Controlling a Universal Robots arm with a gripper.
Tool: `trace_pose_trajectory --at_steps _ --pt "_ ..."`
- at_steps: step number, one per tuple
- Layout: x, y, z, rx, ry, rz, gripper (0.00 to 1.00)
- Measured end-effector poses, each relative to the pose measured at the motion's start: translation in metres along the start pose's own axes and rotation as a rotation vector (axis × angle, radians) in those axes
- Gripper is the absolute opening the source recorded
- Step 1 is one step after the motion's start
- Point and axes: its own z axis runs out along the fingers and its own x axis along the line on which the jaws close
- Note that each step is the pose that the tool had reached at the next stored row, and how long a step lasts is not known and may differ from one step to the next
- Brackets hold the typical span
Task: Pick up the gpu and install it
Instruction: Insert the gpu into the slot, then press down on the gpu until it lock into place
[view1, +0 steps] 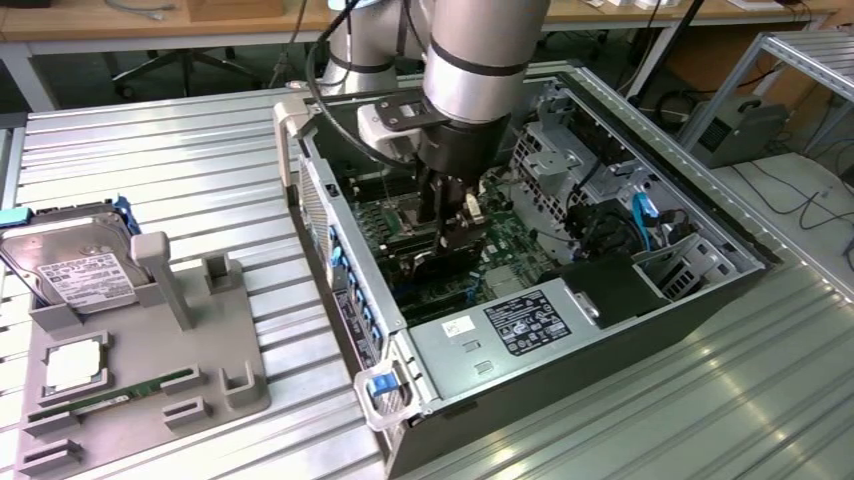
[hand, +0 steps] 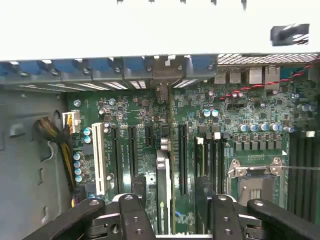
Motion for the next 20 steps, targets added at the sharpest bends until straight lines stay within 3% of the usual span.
trace_pose_trajectory --at_steps 1,2,16,17,20 --pt "-0.0009 -0.0005 -0.0189 0.0002 0.0042 0.003 0.52" --pt "-0.0013 -0.0007 -0.0256 0.0005 0.0060 0.005 0.52" --pt "-0.0013 -0.0007 -0.0257 0.0004 0.0061 0.005 0.51" --pt "-0.0013 -0.0007 -0.0257 0.0004 0.0061 0.005 0.38" --pt "-0.0013 -0.0007 -0.0257 0.0004 0.0061 0.005 0.20"
